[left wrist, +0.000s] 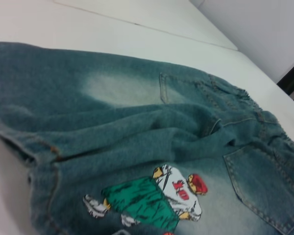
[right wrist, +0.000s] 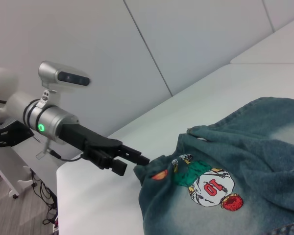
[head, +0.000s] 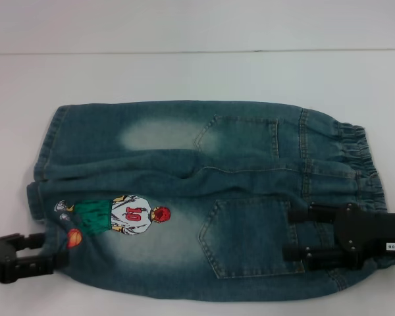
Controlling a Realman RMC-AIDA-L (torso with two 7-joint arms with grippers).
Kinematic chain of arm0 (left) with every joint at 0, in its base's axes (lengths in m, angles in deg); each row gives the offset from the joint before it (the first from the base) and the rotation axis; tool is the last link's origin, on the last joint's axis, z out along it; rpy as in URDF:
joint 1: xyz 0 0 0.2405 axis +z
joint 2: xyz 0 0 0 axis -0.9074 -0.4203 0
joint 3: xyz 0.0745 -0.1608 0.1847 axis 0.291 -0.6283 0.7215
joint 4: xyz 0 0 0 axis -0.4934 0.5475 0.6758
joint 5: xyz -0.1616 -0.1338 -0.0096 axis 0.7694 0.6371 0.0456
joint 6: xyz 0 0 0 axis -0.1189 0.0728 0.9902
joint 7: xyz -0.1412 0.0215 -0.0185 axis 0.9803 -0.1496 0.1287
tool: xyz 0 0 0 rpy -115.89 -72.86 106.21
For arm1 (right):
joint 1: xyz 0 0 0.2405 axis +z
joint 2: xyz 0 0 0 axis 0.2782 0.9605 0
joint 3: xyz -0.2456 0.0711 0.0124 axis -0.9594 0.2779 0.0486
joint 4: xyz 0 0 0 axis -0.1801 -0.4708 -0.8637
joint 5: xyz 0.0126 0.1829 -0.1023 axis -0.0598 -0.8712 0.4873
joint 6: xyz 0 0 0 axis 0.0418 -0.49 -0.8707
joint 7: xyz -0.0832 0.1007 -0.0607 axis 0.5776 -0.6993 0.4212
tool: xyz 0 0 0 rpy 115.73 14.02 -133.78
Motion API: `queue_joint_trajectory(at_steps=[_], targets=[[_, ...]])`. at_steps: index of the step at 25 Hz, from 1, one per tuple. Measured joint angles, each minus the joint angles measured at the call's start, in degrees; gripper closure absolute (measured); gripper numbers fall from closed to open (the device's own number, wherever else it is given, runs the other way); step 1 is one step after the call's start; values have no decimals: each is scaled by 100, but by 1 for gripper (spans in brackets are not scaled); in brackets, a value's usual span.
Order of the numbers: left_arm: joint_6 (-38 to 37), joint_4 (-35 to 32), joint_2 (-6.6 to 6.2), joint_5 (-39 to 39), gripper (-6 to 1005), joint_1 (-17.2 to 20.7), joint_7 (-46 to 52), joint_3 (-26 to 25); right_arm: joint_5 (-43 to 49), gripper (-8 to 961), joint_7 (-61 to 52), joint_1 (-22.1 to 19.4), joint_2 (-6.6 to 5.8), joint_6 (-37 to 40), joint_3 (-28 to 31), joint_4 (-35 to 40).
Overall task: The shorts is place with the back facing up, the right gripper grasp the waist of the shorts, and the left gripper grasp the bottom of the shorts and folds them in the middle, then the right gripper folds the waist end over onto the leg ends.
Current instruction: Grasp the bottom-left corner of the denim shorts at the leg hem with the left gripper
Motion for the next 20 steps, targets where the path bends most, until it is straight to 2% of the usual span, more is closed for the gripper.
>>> queue_joint_trajectory(at_steps=[6,20], targets=[[107,272,19,8,97,-136,-133,8,0,38,0,1,0,-5,0,0],[316,71,61,-33,97,-71,-87,-17,0,38,0,17,-5,-5,0,0]])
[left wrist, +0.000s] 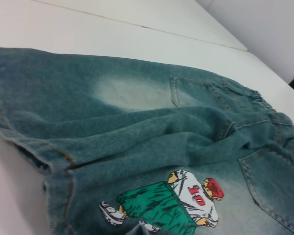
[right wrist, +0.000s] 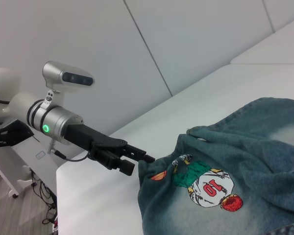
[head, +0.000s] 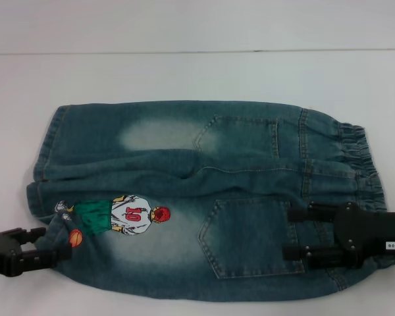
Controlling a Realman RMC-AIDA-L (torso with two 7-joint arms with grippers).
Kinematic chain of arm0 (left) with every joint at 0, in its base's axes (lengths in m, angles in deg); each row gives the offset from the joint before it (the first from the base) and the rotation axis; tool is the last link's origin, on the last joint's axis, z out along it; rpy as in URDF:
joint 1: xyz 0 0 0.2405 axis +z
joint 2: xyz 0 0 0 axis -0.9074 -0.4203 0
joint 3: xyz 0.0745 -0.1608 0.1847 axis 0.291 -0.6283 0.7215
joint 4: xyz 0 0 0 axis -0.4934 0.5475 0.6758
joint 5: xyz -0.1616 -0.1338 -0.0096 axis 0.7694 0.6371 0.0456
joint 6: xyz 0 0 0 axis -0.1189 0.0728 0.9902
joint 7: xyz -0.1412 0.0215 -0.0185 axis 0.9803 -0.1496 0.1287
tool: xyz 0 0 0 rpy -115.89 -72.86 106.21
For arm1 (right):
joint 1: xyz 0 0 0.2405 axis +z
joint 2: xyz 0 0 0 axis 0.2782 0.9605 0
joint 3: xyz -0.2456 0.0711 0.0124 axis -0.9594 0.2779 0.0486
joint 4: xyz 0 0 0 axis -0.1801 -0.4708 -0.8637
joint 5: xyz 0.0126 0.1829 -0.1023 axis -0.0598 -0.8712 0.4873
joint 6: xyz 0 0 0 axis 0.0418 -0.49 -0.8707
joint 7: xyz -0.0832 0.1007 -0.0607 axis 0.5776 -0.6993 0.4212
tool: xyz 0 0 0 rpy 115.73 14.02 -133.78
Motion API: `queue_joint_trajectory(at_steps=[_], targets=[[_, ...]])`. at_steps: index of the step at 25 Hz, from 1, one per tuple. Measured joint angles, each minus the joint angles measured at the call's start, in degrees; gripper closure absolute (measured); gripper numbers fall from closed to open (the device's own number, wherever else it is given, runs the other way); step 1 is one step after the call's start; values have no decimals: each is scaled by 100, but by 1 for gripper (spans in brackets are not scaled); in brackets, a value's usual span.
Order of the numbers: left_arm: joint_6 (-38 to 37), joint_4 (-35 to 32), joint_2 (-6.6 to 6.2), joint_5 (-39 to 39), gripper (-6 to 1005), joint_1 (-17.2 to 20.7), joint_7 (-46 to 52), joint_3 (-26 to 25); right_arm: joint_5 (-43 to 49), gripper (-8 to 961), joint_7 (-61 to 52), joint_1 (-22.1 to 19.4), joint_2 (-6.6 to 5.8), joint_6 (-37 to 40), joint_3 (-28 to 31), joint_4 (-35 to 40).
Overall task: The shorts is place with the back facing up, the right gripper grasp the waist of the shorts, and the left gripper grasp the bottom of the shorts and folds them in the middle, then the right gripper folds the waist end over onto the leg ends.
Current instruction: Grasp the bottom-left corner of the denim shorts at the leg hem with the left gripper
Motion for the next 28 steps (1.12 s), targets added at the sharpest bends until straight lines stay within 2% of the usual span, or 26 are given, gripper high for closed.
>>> queue_joint_trajectory(at_steps=[5,11,21,28], targets=[[66,22,18,-29,96,0,67,162,5,39,-8,-1,-3,1,0,0],[69,-272,19,-117,97,119,232,142,6,39,-15,-37,-10,0,0,1],[104,-469,52,-95,96,143,303,127,12,39,-39,-27,-4,-9,0,17],[201,-474,58,-143,130,151,337,167,5,39,-51,-33,-4,-9,0,21]])
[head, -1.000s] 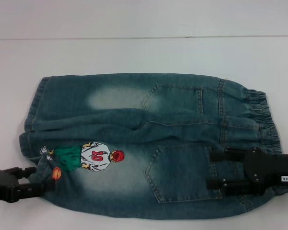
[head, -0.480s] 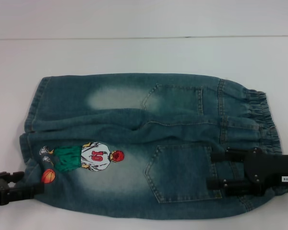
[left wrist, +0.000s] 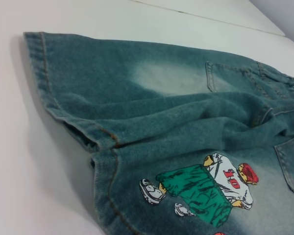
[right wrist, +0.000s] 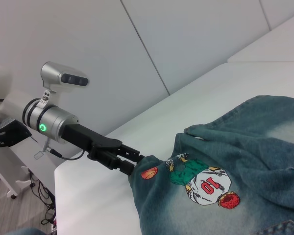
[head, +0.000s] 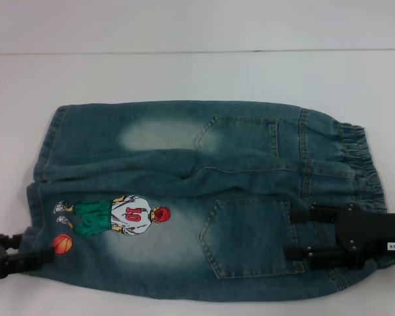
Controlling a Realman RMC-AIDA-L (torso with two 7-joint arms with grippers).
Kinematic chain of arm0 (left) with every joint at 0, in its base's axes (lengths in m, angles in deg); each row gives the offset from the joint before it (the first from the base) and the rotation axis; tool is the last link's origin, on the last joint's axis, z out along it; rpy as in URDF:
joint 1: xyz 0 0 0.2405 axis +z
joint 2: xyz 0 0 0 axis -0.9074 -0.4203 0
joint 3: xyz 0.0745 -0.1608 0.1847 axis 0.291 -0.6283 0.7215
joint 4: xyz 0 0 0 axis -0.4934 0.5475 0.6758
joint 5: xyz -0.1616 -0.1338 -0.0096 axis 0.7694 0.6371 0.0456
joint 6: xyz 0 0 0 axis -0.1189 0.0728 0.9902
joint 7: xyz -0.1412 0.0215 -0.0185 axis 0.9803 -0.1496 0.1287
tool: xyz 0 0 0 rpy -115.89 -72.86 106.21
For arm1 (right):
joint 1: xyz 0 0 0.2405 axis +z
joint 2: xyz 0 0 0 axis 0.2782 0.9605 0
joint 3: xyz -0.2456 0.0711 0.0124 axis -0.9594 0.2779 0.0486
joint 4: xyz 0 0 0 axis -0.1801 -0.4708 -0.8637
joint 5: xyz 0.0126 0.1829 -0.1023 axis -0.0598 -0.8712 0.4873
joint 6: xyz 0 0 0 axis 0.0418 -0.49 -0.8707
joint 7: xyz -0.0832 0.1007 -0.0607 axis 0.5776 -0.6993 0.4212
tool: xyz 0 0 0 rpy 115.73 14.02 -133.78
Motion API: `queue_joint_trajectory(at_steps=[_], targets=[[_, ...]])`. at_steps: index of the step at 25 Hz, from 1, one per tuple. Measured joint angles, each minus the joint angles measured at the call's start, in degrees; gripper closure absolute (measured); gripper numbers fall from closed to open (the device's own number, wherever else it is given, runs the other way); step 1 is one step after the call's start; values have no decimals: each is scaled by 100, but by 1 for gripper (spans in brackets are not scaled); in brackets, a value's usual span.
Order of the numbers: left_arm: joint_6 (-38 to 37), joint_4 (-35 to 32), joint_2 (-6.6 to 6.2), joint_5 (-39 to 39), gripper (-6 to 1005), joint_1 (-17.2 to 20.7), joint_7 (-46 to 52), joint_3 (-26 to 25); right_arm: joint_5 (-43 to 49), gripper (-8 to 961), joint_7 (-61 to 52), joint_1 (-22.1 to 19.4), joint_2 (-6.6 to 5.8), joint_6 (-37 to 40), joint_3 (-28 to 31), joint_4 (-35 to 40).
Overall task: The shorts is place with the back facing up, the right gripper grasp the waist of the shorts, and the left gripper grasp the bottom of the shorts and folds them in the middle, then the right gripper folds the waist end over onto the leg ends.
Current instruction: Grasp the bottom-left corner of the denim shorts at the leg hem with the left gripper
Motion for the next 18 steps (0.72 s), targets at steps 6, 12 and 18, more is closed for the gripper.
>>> queue_joint_trajectory(at_steps=[6,12,18], targets=[[183,-17,-15,-120,142,-2,87,6,-5,39,-2,4,-13,0,0,8],[255,36,-18,-311,140,-46,135,46,-6,38,-1,-3,-15,-6,7,11],[28,39,-21,-285,141,-77,137,83,-6,38,1,-1,-10,-26,9,-4]])
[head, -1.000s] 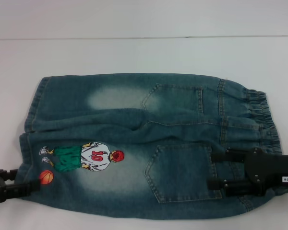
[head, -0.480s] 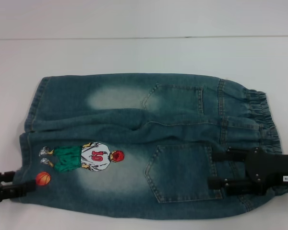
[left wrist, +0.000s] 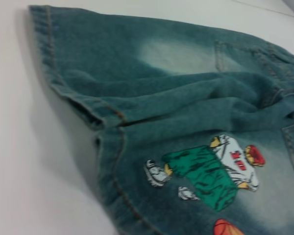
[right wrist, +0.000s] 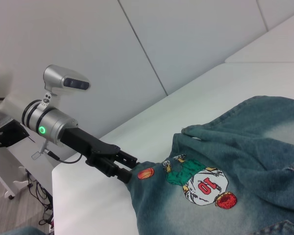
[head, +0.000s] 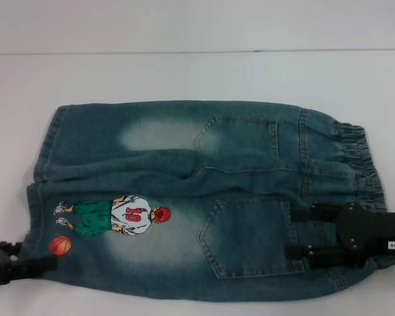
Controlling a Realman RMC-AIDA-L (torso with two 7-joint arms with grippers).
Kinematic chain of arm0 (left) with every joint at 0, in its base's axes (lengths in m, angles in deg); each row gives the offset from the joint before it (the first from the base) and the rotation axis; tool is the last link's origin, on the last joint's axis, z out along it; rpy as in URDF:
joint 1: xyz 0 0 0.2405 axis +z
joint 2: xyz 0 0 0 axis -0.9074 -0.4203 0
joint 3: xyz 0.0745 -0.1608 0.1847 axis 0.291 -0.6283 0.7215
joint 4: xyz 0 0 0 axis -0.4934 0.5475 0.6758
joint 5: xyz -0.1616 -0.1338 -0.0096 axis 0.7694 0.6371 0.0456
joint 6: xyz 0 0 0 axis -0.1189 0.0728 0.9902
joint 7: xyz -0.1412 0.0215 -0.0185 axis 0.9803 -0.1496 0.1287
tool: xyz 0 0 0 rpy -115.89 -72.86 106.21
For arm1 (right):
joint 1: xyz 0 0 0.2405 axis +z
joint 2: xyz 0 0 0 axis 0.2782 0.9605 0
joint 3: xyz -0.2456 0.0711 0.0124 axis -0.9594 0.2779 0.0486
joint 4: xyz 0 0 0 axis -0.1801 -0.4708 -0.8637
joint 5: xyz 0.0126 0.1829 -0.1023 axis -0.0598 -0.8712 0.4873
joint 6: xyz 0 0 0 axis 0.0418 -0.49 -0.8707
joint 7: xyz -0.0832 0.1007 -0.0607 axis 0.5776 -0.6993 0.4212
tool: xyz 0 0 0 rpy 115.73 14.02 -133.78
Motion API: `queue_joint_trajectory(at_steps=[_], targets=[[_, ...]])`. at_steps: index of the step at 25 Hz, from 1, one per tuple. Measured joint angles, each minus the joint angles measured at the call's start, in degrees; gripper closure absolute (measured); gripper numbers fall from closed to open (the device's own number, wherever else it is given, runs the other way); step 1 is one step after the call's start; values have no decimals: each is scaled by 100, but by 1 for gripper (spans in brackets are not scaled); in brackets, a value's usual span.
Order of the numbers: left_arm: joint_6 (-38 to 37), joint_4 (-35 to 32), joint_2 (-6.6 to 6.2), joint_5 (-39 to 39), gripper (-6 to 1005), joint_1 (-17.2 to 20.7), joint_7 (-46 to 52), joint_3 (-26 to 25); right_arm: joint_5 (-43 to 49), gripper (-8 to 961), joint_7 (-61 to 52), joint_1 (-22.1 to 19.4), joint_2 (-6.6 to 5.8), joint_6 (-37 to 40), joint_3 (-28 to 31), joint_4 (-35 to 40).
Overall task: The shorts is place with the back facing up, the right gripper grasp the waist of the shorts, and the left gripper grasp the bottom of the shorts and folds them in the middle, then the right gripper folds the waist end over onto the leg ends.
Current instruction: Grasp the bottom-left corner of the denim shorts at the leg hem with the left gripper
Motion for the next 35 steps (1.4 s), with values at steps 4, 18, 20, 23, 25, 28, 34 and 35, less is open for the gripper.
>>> queue_joint_trajectory(at_steps=[4,18,20,23,25,28,34,35], targets=[[-169,-24,0,78,146,-30,1,2,0,38,-4,0,-4,-8,0,-2],[-294,-6,-9,78,147,-64,12,3,5,38,18,2,6,-44,0,-14],[-279,-5,-10,52,147,-72,41,6,12,38,10,10,10,-45,0,-6],[-198,7,-19,-6,148,-82,86,10,11,39,7,15,7,-46,0,-5],[-192,7,-24,-12,148,-89,123,11,8,39,3,16,5,-46,-1,2],[-217,22,-27,-16,148,-129,130,24,5,39,-2,23,1,-46,0,8],[-205,33,-16,-27,147,-154,207,129,0,39,-3,36,-8,-45,0,22],[-188,33,-18,-28,148,-158,237,145,0,38,-4,36,-8,-45,0,24]])
